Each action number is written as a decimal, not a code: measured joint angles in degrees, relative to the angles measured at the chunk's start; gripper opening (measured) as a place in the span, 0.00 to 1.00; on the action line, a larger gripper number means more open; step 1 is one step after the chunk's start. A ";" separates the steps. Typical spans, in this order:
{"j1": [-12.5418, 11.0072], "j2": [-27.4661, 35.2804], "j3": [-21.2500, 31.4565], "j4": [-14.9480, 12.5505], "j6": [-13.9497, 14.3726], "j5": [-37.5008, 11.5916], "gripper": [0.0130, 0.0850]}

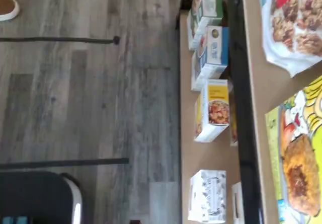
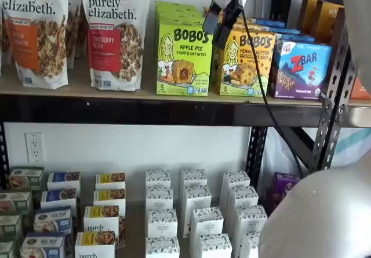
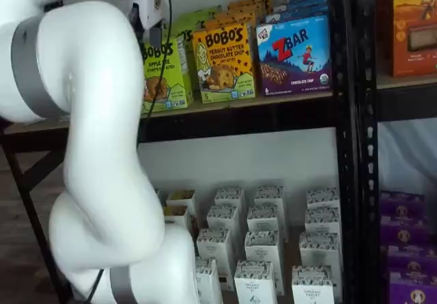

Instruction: Pick the green box on the top shelf, the fourth from the left

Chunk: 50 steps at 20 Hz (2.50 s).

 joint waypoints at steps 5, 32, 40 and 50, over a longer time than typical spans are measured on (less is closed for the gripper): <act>0.12 -1.32 2.38 1.61 0.04 -5.13 1.00; -1.37 3.63 0.32 4.26 -1.88 -16.26 1.00; -2.30 6.70 -1.81 3.52 -3.24 -15.91 1.00; -3.13 9.81 -3.97 2.60 -4.55 -15.18 1.00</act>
